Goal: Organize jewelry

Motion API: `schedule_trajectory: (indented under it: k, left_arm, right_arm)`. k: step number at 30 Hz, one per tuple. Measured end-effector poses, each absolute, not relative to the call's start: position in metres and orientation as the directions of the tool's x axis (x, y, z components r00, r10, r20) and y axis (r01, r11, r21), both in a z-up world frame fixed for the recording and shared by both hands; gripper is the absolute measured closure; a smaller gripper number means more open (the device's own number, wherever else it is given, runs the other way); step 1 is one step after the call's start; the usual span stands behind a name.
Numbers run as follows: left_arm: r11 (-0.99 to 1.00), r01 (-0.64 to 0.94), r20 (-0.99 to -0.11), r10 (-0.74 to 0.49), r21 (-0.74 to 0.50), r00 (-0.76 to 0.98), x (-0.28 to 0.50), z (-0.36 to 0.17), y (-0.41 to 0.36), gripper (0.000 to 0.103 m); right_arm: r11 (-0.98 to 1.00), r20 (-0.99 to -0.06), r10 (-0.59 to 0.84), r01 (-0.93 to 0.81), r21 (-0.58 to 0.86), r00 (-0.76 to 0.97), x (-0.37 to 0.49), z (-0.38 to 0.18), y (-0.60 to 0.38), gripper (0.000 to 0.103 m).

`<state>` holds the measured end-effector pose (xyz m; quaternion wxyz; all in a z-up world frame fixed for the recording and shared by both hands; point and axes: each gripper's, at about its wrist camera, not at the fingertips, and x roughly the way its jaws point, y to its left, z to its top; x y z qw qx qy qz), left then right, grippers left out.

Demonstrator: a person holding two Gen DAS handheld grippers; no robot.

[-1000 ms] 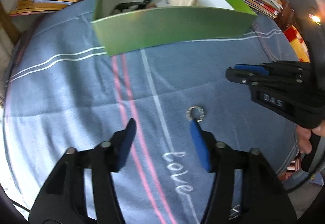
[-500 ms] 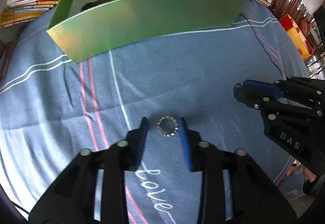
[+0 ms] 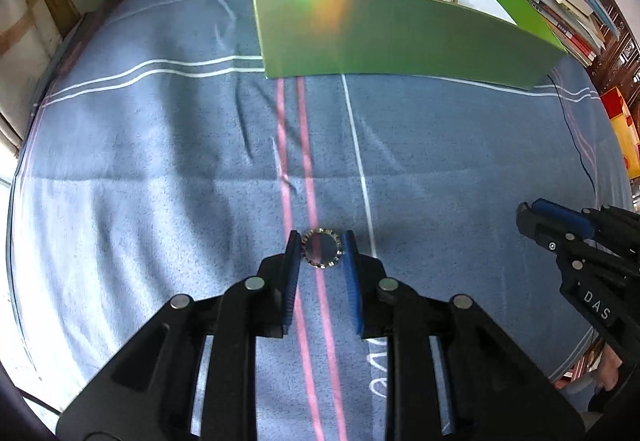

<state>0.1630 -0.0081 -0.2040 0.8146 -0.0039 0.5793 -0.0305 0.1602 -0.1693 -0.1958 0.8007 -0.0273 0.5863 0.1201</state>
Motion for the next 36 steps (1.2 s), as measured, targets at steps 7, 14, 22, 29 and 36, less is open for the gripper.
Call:
schedule_trajectory:
  k: [7,14,22,29,36]
  left_arm:
    - [0.999,0.037,-0.947,-0.050,-0.040,0.318,0.160,-0.204,-0.005,0.057]
    - [0.997,0.015,-0.945,-0.080,-0.080,0.317,0.153,-0.204,0.009,0.054]
    - [0.997,0.032,-0.942,-0.076,-0.069,0.326,0.149,-0.204,0.008,0.051]
    - [0.998,0.055,-0.935,-0.016,0.004,0.354,0.152,-0.203,0.000,0.077]
    - [0.999,0.046,-0.930,-0.027,-0.011,0.366,0.155,-0.198,0.002,0.082]
  right_arm:
    - [0.974,-0.945,0.178,-0.185,0.130,0.275,0.156,-0.196,-0.178,0.065]
    - [0.979,-0.948,0.177,-0.149,0.141,0.264,0.147,-0.199,-0.188,0.064]
    - [0.980,-0.948,0.142,-0.174,0.095,0.285,0.150,-0.198,-0.180,0.064]
    - [0.970,-0.945,0.155,-0.224,0.091,0.286,0.151,-0.196,-0.168,0.084]
    - [0.970,-0.936,0.167,-0.219,0.101,0.309,0.154,-0.184,-0.170,0.101]
